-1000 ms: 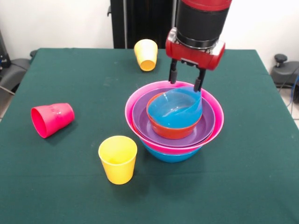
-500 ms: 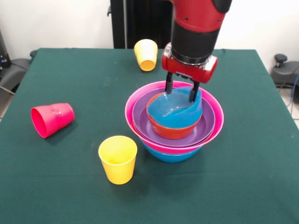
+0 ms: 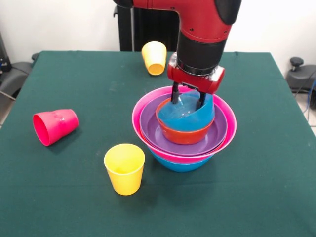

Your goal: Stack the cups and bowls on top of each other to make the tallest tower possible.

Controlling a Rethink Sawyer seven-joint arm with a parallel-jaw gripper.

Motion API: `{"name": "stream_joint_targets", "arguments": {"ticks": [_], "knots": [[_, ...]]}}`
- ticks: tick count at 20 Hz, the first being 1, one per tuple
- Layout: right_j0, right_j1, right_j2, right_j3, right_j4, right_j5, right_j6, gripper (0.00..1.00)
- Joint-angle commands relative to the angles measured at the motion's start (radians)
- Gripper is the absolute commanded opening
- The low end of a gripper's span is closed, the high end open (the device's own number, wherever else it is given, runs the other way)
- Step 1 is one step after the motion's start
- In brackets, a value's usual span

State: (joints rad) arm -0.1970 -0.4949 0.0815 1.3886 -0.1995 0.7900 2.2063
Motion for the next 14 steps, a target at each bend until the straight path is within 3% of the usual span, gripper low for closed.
{"name": "stream_joint_targets", "arguments": {"ticks": [1,14], "knots": [[0.018,0.037,0.025,-0.022,0.016,-0.053,0.097,1.00],[0.016,0.025,0.025,-0.030,0.019,-0.030,0.073,1.00]]}}
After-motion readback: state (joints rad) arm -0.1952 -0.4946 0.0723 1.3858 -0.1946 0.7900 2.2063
